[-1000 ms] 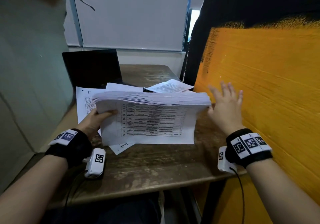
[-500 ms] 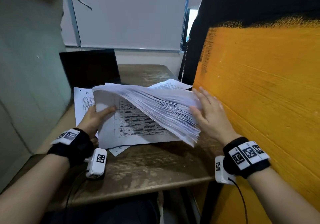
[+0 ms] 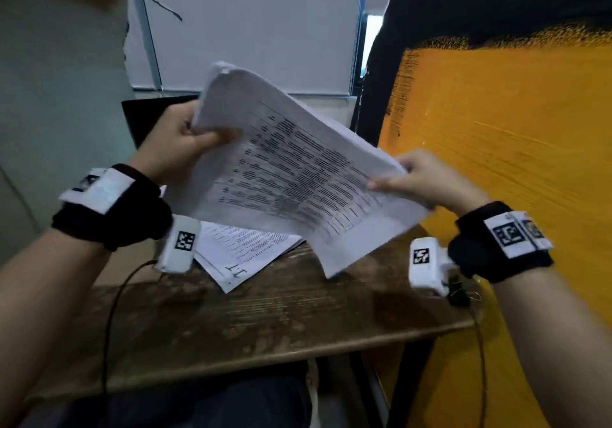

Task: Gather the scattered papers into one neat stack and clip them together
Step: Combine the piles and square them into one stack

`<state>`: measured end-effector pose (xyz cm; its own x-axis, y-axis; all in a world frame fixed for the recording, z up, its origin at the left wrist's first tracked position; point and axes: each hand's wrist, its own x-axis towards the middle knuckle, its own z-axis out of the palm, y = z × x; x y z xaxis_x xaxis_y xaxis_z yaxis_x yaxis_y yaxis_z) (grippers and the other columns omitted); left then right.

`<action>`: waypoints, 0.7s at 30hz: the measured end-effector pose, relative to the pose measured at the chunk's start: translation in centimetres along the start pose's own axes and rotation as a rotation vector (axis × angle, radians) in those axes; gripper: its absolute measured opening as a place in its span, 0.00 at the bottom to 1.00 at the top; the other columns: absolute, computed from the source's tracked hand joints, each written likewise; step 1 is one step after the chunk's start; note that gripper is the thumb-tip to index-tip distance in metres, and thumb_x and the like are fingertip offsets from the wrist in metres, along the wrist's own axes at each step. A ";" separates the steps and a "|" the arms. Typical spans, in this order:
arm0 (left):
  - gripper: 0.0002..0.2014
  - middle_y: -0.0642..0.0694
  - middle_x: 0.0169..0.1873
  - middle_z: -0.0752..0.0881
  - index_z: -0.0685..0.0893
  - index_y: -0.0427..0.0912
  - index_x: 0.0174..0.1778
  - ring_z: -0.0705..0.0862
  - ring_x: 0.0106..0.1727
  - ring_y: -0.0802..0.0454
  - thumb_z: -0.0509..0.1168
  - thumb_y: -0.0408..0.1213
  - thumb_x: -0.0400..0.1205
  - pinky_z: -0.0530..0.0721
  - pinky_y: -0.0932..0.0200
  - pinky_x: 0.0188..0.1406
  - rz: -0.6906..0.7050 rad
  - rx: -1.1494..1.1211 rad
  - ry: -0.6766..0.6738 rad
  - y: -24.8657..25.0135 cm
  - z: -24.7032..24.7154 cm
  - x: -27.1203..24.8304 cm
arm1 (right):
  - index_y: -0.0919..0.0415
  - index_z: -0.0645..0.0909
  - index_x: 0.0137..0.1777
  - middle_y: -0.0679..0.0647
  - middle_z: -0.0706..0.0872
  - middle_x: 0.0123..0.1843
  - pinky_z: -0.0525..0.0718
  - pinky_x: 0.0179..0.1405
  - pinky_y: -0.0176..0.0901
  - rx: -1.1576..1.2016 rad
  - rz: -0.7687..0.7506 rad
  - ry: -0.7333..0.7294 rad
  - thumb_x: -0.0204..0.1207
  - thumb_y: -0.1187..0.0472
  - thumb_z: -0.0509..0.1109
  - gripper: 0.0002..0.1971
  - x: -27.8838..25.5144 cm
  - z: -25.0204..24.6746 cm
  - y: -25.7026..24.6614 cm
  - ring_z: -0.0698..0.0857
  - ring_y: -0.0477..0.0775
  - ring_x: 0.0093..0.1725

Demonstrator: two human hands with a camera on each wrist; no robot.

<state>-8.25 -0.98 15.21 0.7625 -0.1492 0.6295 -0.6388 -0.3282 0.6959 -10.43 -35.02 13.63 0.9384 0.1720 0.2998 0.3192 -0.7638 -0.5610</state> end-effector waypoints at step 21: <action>0.36 0.51 0.58 0.87 0.76 0.31 0.68 0.85 0.48 0.54 0.65 0.60 0.75 0.83 0.65 0.45 -0.609 -0.306 -0.008 -12.5 2.8 -7.4 | 0.49 0.50 0.85 0.55 0.59 0.82 0.61 0.76 0.49 -0.125 -0.198 0.342 0.67 0.53 0.80 0.52 -1.6 7.9 5.4 0.61 0.50 0.79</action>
<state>-5.64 1.61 0.88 0.9953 -0.0284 0.0928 -0.0948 -0.0771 0.9925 -9.12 -34.48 4.04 0.7554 0.1229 0.6437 0.4512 -0.8099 -0.3748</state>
